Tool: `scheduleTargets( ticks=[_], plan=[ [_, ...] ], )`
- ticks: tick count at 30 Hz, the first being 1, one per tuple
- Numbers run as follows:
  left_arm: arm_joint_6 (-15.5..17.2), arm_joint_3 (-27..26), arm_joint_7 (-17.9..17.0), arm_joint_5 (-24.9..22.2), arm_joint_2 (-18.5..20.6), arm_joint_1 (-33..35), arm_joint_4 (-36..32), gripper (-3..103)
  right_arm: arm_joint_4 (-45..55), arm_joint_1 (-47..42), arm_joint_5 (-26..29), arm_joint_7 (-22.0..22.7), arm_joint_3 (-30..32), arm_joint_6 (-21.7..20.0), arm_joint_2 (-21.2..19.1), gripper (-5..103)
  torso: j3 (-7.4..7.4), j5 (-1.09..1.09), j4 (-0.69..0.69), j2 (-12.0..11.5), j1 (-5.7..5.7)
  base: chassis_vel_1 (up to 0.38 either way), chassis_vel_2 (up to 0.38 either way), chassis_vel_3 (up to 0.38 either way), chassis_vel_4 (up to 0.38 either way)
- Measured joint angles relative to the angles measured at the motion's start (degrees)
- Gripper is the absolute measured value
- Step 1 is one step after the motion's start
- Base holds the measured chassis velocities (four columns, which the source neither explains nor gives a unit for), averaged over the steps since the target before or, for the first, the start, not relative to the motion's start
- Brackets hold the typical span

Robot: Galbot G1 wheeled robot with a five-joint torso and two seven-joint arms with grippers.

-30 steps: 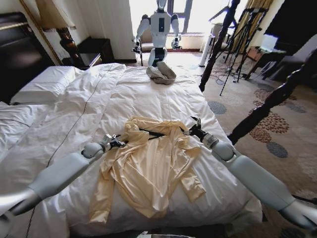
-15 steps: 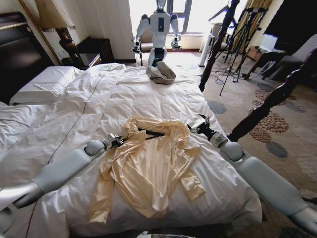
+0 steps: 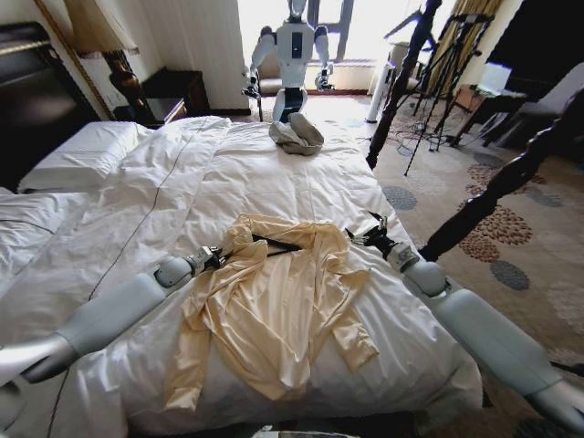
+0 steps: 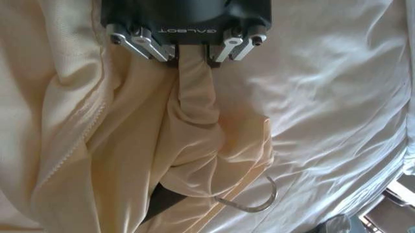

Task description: Pick up the clothes from the bed and hang them on the clothes hanger.

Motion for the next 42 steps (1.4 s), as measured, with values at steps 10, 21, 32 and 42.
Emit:
scheduleTargets(
  ticks=[10, 21, 32, 42],
  plan=[
    [-1.8, -0.6, -1.7, 4.2, -0.2, -0.6, 0.6, 22, -8.7, 10.0, 8.7, 1.6, -8.6, -6.8, 8.7, 100, 0.01, 0.00, 0.02, 0.0, 0.01, 0.000, 0.000, 0.000, 0.000],
    [-2.4, -2.0, -1.9, 3.9, 0.3, 1.3, 0.3, 22, -12.2, 15.9, 20.0, 2.9, -12.6, -13.7, 14.7, 100, 0.01, 0.00, 0.01, 0.0, 0.01, 0.000, 0.000, 0.000, 0.000],
    [-2.6, -2.5, -2.2, 2.7, 0.1, 1.9, 0.2, 22, -16.0, 18.4, 17.7, -5.5, -14.4, -15.9, 14.5, 84, 0.00, 0.01, 0.02, 0.0, 0.01, 0.000, 0.000, 0.000, 0.000],
    [-3.0, -2.6, -3.0, 2.0, -0.2, 2.2, 0.4, 22, -16.3, 18.6, 16.1, -6.3, -14.7, -16.3, 14.4, 46, 0.00, 0.02, 0.02, 0.0, 0.00, 0.000, 0.000, 0.000, 0.000]
  ],
)
